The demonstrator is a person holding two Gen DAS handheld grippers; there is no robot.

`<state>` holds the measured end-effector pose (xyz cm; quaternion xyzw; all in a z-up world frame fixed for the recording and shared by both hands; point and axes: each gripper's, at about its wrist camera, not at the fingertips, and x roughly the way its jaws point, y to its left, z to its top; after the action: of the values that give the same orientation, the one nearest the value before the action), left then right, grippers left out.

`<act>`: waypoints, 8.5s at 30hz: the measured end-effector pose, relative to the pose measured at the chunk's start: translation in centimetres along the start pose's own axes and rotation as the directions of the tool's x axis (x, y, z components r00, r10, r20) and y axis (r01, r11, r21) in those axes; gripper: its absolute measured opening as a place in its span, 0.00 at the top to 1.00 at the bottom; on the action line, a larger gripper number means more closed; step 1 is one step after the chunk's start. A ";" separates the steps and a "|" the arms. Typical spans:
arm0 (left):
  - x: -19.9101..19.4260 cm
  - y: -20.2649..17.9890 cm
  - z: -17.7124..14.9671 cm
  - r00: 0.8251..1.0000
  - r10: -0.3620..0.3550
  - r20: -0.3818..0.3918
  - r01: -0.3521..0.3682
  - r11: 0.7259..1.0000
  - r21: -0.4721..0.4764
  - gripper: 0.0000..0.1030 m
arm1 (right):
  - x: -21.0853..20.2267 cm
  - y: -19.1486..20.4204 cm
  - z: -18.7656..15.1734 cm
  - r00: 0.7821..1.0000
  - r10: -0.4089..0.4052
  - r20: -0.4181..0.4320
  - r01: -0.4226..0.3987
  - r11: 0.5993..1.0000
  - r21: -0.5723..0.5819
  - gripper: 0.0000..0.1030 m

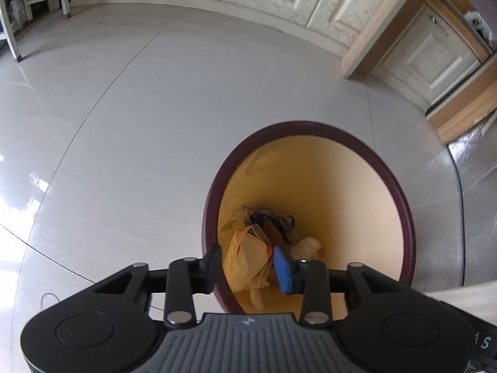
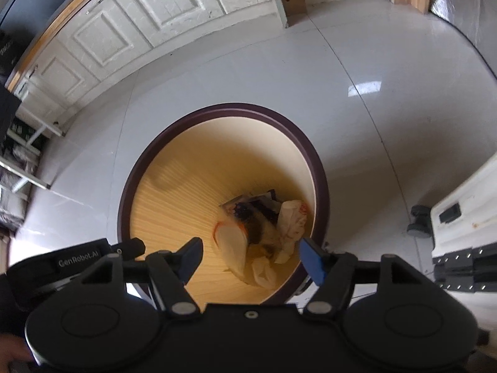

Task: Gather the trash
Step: 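Open the left tool to drop the zip bag while the right tool drops the cardboard, then raise both open tools from the wastebasket back toward the table, then grasp the crushed Pepsi can with the left tool while the right tool grasps the yellow pack, then lift the Pepsi can with the left tool while the right tool lifts the yellow pack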

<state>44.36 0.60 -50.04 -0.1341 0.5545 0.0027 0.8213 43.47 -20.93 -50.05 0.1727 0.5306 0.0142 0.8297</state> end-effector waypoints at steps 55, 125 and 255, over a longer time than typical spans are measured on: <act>-21.8 2.5 -4.5 0.984 0.077 0.158 -0.103 0.982 0.159 0.00 | -17.6 5.0 -4.5 0.959 -0.156 0.238 0.207 0.957 -0.205 0.00; -48.4 -33.5 -5.2 0.783 -0.446 0.435 0.201 0.842 0.501 0.00 | -58.0 -15.1 9.3 0.630 -0.122 0.767 0.236 0.971 -0.040 0.00; -45.6 -31.1 -3.7 0.761 -0.518 0.390 0.234 0.780 0.580 0.20 | -45.8 -15.3 18.9 0.847 -0.224 0.483 0.166 0.973 0.161 0.37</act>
<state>28.16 -23.63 -2.97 -0.0240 0.2464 -0.2747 0.9291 37.78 -49.93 -7.42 0.1624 0.3135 -0.1454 0.9242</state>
